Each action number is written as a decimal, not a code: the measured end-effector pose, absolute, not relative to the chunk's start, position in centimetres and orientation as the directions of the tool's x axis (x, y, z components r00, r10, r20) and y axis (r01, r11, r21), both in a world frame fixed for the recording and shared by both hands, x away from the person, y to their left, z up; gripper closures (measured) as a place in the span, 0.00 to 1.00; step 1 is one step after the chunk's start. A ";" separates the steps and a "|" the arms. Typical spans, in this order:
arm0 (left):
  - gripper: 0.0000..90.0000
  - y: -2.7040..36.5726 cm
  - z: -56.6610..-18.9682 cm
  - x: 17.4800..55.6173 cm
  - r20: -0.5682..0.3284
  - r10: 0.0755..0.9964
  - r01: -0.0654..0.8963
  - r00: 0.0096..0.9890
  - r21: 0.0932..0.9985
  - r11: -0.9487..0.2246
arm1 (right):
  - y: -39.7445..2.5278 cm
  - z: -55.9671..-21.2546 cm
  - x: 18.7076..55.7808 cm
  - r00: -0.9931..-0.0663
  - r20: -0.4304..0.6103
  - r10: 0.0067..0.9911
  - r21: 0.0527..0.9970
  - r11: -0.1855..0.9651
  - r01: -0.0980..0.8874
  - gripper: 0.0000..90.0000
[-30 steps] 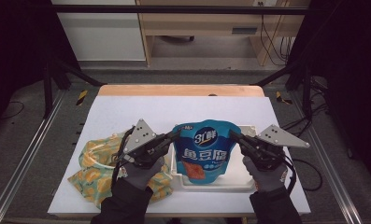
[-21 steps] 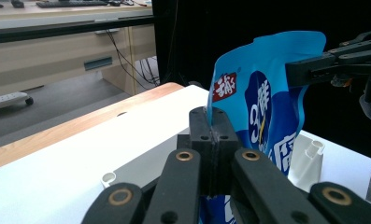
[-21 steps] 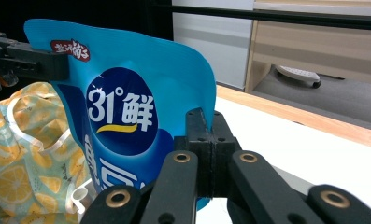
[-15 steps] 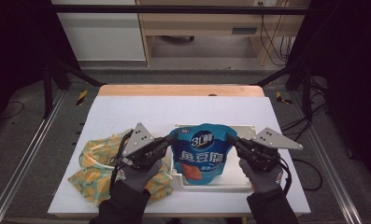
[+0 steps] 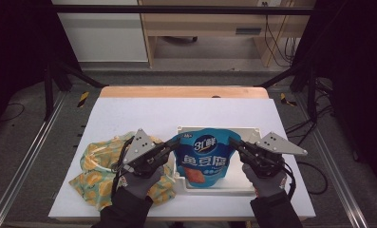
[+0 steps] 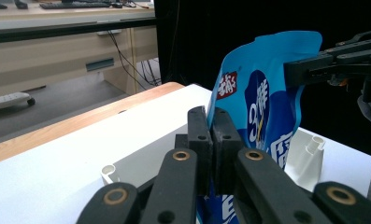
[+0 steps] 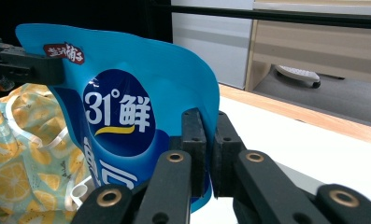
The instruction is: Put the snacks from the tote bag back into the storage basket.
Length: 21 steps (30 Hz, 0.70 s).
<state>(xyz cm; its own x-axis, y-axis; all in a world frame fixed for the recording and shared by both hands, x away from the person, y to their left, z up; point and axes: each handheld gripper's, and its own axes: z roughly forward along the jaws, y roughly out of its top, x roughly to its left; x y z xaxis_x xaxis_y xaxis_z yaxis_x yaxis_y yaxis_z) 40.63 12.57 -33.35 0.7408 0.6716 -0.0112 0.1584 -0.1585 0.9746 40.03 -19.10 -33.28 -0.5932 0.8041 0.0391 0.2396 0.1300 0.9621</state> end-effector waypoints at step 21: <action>0.58 15.4 -33.2 39.4 0.047 0.694 0.149 0.719 0.964 -0.219 | -19.6 -33.4 39.3 -0.550 0.007 0.835 0.973 0.121 0.196 0.54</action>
<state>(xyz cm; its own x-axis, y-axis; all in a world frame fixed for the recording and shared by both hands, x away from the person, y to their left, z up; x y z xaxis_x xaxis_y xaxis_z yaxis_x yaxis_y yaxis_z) 39.44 15.37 -33.20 0.7188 0.6936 0.0469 0.1488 -0.2194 0.9642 39.32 -19.61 -33.39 -0.5496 0.8354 0.0069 0.1965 0.1213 0.9730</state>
